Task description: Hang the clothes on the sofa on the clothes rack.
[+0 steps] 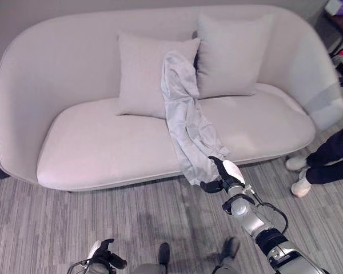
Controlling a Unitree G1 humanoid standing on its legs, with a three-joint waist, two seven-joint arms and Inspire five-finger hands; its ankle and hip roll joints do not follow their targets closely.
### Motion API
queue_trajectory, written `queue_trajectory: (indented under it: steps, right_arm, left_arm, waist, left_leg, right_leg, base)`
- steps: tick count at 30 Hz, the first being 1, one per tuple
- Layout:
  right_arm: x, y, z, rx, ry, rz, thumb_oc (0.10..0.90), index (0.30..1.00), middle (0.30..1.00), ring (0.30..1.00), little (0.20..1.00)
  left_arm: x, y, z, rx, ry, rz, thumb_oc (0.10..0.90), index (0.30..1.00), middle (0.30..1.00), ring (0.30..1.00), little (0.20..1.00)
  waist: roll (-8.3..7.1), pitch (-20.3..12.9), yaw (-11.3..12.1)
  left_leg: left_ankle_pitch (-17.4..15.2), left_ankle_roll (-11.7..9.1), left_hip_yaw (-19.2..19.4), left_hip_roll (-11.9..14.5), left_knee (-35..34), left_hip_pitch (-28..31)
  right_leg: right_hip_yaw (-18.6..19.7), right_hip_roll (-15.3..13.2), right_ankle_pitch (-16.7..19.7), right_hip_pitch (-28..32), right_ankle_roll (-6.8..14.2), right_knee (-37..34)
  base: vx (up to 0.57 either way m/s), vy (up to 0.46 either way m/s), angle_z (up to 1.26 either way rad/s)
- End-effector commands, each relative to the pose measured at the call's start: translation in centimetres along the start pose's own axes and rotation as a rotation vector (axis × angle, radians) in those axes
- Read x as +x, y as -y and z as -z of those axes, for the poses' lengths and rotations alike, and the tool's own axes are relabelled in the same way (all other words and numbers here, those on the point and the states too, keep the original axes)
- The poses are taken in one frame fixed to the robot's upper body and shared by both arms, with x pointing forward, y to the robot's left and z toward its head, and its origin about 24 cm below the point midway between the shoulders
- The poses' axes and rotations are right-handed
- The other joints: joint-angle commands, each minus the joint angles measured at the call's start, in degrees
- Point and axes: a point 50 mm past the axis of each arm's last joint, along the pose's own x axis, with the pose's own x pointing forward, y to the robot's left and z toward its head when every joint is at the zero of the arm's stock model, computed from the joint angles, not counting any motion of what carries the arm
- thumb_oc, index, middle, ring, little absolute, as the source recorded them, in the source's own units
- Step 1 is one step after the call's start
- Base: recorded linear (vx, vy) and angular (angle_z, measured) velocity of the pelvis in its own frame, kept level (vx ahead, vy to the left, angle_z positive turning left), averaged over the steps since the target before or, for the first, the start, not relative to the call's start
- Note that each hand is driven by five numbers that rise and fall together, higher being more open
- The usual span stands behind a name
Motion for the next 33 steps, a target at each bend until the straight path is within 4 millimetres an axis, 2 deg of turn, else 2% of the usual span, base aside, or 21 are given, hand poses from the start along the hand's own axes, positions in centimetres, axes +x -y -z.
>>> queue_trajectory:
  steps: [1,2,3,4,6,7,8,9,11,12,13,14,16,18,25,30,31,32,33]
  right_arm:
    - [2.4,4.8,-3.8,0.03,0.134,0.195,0.8,0.9,0.9,0.9,0.9]
    - [2.5,4.9,-3.8,0.008,0.137,0.2,0.8,0.9,0.9,0.9,0.9]
    - [2.5,4.9,-3.8,0.008,0.138,0.2,0.8,0.9,0.9,0.9,0.9]
    - [2.9,5.4,-4.2,-0.015,0.149,0.219,0.8,0.9,0.9,0.9,0.9]
    - [2.9,5.4,-4.2,-0.016,0.15,0.221,0.8,0.9,0.9,0.9,0.9]
    - [3.9,5.8,-5.7,0.003,0.164,0.251,0.8,0.9,0.9,0.9,0.9]
    - [3.9,5.8,-5.8,0.004,0.165,0.253,0.8,0.9,0.9,0.9,0.9]
    - [4.5,5.7,-6.9,0.028,0.176,0.253,0.8,0.9,0.9,0.9,0.9]
    - [4.5,5.8,-7.0,0.028,0.178,0.254,0.8,0.9,0.9,0.9,0.9]
    - [5.1,8.5,-5.3,0.061,0.106,0.335,0.8,0.9,0.9,0.9,0.9]
    - [5.2,7.3,-4.6,0.122,0.043,0.33,0.8,0.9,0.9,0.9,0.9]
    - [5.2,7.3,-4.7,0.121,0.044,0.331,0.8,0.9,0.9,0.9,0.9]
    - [5.7,7.5,-5.3,0.151,0.031,0.321,0.8,0.9,0.9,0.9,0.9]
    - [5.9,6.7,-5.7,0.137,0.018,0.282,0.8,0.9,0.9,0.9,0.9]
    - [6.0,6.4,-6.2,0.138,-0.006,0.314,0.8,0.9,0.9,0.9,0.9]
    - [5.4,5.0,-6.5,0.124,0.044,0.32,0.8,0.9,0.9,0.9,0.9]
    - [4.8,4.5,-7.3,0.125,0.117,0.329,0.8,0.9,0.9,0.9,0.9]
    - [4.8,4.4,-7.2,0.123,0.115,0.328,0.8,0.9,0.9,0.9,0.9]
    - [3.8,4.0,-7.8,0.114,0.204,0.329,0.8,0.9,0.9,0.9,0.9]
  left_arm:
    - [0.6,-3.1,-1.4,0.017,0.071,-0.106,0.8,0.9,0.9,0.9,0.9]
    - [0.6,-2.9,-1.6,0.013,0.08,-0.104,0.8,0.9,0.9,0.9,0.9]
    - [0.6,-2.8,-1.6,0.012,0.08,-0.104,0.8,0.9,0.9,0.9,0.9]
    - [0.6,-2.2,-3.0,0.038,0.132,-0.094,0.8,0.9,0.9,0.9,0.9]
    - [0.6,-2.1,-3.1,0.037,0.133,-0.094,0.8,0.9,0.9,0.9,0.9]
    - [0.7,-1.1,-7.0,0.139,0.281,-0.068,0.8,0.9,0.9,0.9,0.9]
    - [0.7,-1.1,-7.1,0.139,0.282,-0.069,0.8,0.9,0.9,0.9,0.9]
    - [0.6,-0.7,-9.2,0.148,0.342,-0.065,0.8,0.9,0.9,0.9,0.9]
    - [0.6,-0.8,-9.3,0.146,0.343,-0.066,0.8,0.9,0.9,0.9,0.9]
    - [-0.3,-2.4,-6.1,0.124,0.413,-0.095,0.8,0.9,0.9,0.9,0.9]
    - [-1.3,3.3,-6.2,0.164,0.421,0.049,0.8,0.9,0.9,0.9,0.9]
    - [-1.3,3.3,-6.2,0.163,0.422,0.049,0.8,0.9,0.9,0.9,0.9]
    - [-1.4,4.6,-6.1,0.204,0.407,0.089,0.8,0.9,0.9,0.9,0.9]
    - [-1.4,4.8,-6.3,0.198,0.393,0.084,0.8,0.9,0.9,0.9,0.9]
    - [-1.5,4.7,-7.6,0.222,0.45,0.05,0.8,0.9,0.9,0.9,0.9]
    - [-1.7,5.1,-7.1,0.22,0.435,0.048,0.8,0.9,0.9,0.9,0.9]
    - [-1.7,5.1,-6.7,0.207,0.419,0.041,0.8,0.9,0.9,0.9,0.9]
    - [-1.7,5.2,-6.6,0.207,0.417,0.043,0.8,0.9,0.9,0.9,0.9]
    - [-1.7,5.2,-6.1,0.203,0.392,0.041,0.8,0.9,0.9,0.9,0.9]
  waist:
    - [-5.55,-2.4,0.44]
    - [-5.08,-2.65,0.36]
    - [-4.93,-2.7,0.2]
    - [-4.02,-2.51,0.15]
    - [-3.74,-2.71,-0.13]
    - [-2.0,-1.34,-0.13]
    - [-1.96,-1.38,-0.18]
    - [-1.21,0.15,-0.08]
    - [-1.19,-0.01,-0.25]
    - [1.14,2.18,3.63]
    - [1.14,3.59,4.93]
    - [1.19,3.6,4.9]
    - [0.75,4.3,5.87]
    - [0.32,4.69,6.79]
    - [0.16,5.01,8.71]
    - [-0.28,4.26,8.21]
    - [-0.76,3.67,7.41]
    - [-0.7,3.63,7.45]
    - [-1.23,2.93,6.33]
  left_leg:
    - [-8.75,-5.15,-0.53,7.24,2.14,2.25]
    - [-8.04,-5.91,-1.18,8.61,1.8,1.68]
    - [-8.0,-6.0,-1.35,8.77,1.72,1.65]
    - [-6.43,-6.98,-2.12,10.59,0.97,-0.18]
    - [-6.29,-7.15,-2.43,10.89,0.81,-0.46]
    - [-3.73,-8.3,-3.71,12.87,-0.13,-4.5]
    - [-3.7,-8.34,-3.79,12.92,-0.11,-4.68]
    - [-2.38,-8.7,-4.55,13.14,-0.5,-7.2]
    - [-2.33,-8.73,-4.71,13.15,-0.44,-7.59]
    - [-0.54,-8.94,-7.22,12.38,-0.62,-12.8]
    - [0.24,-9.06,-8.76,12.1,-0.62,-14.62]
    - [0.25,-9.07,-8.8,12.11,-0.62,-14.67]
    - [0.63,-9.19,-9.51,11.82,-0.62,-16.58]
    - [1.0,-9.22,-10.06,11.16,-0.62,-18.7]
    - [1.5,-9.05,-11.72,9.71,-0.62,-21.36]
    - [0.98,-9.11,-11.74,9.79,-0.62,-20.04]
    - [0.6,-9.14,-11.48,10.16,-0.62,-18.98]
    - [0.56,-9.14,-11.47,10.19,-0.62,-18.86]
    - [0.12,-9.31,-10.97,10.79,-0.62,-17.4]
  right_leg:
    - [-0.93,6.17,-0.33,6.2,2.71,2.53]
    - [-2.08,7.38,-0.45,6.97,2.65,1.04]
    - [-2.32,7.55,-0.39,7.12,2.58,0.85]
    - [-3.34,8.75,-0.82,7.44,2.6,-1.0]
    - [-3.71,9.03,-0.86,7.32,2.45,-1.04]
    - [-4.55,9.93,-1.92,5.36,2.28,-1.19]
    - [-4.62,9.98,-1.92,5.24,2.24,-1.19]
    - [-4.7,10.16,-2.22,3.61,2.0,-1.19]
    - [-4.84,10.17,-2.2,3.35,1.96,-1.19]
    - [-6.94,9.62,-2.21,1.23,1.99,-1.19]
    - [-8.0,9.63,-2.45,0.7,1.79,-1.19]
    - [-8.03,9.64,-2.46,0.68,1.78,-1.19]
    - [-8.32,9.58,-2.52,-0.28,1.78,-1.19]
    - [-8.49,9.39,-2.22,-1.65,1.81,-1.19]
    - [-9.44,9.02,-2.4,-3.06,1.63,-1.19]
    - [-9.21,9.17,-2.88,-2.16,1.37,-1.19]
    - [-9.0,9.29,-3.23,-1.42,1.17,-1.19]
    - [-9.0,9.31,-3.26,-1.31,1.16,-1.19]
    - [-8.6,9.51,-3.71,-0.56,0.97,-1.19]
  base:
    - [0.4,-0.483,0.98]
    - [0.22,-0.27,0.76]
    - [0.1,-0.155,0.06]
    - [0.04,-0.088,-0.22]
    - [0.0,-0.062,0.01]
    - [-0.04,-0.033,0.19]
    - [-0.12,-0.005,0.07]
    - [-0.07,0.023,-0.33]
    - [-0.1,0.03,0.02]
    - [-0.09,-0.019,0.48]
    - [-0.09,-0.02,0.43]
    - [0.02,-0.081,0.66]
    - [-0.01,-0.038,0.7]
    - [0.0,-0.008,0.15]
    - [0.01,0.012,0.21]
    - [0.01,0.011,0.06]
    - [0.0,0.0,0.0]
    - [0.03,0.002,-0.04]
    - [0.03,0.003,-0.06]
